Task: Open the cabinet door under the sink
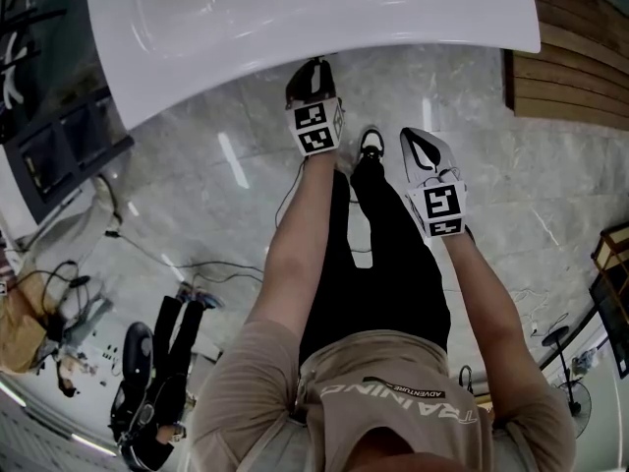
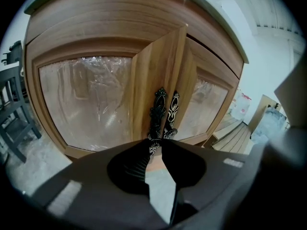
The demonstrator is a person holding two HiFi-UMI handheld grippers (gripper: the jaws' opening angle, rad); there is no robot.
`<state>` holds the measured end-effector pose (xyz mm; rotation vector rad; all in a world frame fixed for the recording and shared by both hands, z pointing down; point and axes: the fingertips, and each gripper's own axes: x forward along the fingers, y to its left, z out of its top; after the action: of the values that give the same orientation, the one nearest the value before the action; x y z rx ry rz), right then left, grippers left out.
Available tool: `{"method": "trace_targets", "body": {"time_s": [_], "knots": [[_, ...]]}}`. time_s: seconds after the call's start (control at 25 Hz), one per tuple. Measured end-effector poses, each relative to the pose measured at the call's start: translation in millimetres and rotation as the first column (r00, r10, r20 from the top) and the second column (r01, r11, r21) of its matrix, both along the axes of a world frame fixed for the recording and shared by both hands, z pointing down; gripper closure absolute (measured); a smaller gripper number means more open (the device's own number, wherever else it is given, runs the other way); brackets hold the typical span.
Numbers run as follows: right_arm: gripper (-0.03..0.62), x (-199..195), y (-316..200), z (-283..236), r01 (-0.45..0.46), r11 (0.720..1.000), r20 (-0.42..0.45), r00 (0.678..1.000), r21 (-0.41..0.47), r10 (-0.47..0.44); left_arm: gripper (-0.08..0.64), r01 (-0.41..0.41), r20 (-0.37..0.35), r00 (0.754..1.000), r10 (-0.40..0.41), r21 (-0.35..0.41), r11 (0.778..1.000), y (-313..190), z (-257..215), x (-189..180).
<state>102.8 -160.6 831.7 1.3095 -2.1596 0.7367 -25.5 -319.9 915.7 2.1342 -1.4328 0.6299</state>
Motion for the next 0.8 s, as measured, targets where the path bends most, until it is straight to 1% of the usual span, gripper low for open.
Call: {"method": "trace_targets", "body": {"time_s": [0.16, 0.36, 0.56, 0.8], "knots": [[0.591, 5, 8, 4, 0.000, 1.000, -0.004, 1.000, -0.012, -0.001, 0.462, -0.031, -0.007, 0.999, 0.031, 0.000, 1.000, 12, 0, 2], [0.591, -4, 12, 4, 0.019, 1.000, 0.000, 1.000, -0.010, -0.019, 0.462, -0.060, -0.031, 0.998, 0.060, -0.009, 0.998, 22, 0, 0], [0.591, -13, 14, 6, 0.047, 0.999, 0.003, 0.999, -0.007, -0.047, 0.462, -0.134, -0.035, 0.990, 0.133, -0.014, 0.991, 45, 3, -5], [0.591, -33, 18, 8, 0.062, 0.998, -0.001, 0.998, -0.002, -0.062, 0.462, -0.205, -0.045, 0.978, 0.204, -0.026, 0.978, 69, 4, -23]]}}
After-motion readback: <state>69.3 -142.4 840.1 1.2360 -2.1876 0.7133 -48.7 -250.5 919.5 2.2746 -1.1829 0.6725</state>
